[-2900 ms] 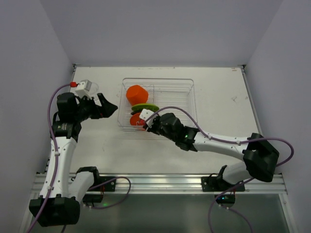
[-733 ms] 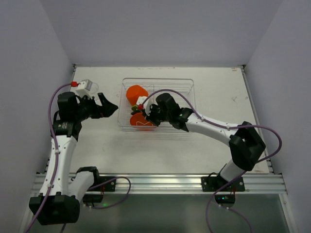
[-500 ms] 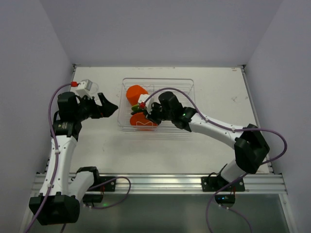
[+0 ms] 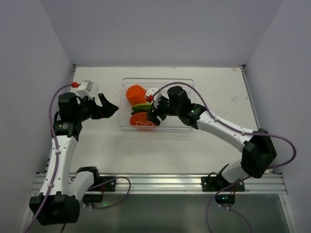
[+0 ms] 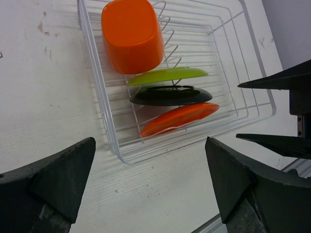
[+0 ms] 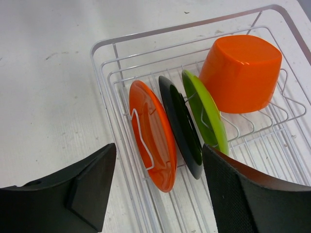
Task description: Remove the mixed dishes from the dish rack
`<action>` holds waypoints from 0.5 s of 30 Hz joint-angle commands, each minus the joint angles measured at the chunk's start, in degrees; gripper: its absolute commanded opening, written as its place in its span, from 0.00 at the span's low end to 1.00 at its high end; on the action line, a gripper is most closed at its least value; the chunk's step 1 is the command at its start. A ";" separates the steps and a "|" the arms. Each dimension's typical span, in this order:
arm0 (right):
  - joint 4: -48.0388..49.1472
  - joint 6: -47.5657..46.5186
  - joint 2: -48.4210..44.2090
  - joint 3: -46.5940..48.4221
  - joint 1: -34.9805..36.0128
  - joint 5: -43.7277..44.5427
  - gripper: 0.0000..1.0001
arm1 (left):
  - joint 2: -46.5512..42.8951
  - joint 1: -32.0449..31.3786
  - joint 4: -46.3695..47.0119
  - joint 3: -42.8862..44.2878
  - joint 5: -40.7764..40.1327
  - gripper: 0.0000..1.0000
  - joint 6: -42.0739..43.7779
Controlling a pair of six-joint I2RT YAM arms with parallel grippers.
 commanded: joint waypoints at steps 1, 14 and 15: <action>1.07 -1.26 0.63 1.61 -0.24 -0.63 0.75 | -0.52 -0.45 2.63 -0.84 1.53 1.00 0.09; 5.91 -2.85 3.63 -1.11 -0.33 -0.27 0.79 | 0.18 -0.45 3.51 -1.46 2.23 1.00 0.35; 5.65 -2.24 4.41 -0.24 -0.24 -0.27 0.70 | 0.27 -0.45 3.60 -1.46 2.32 1.00 0.35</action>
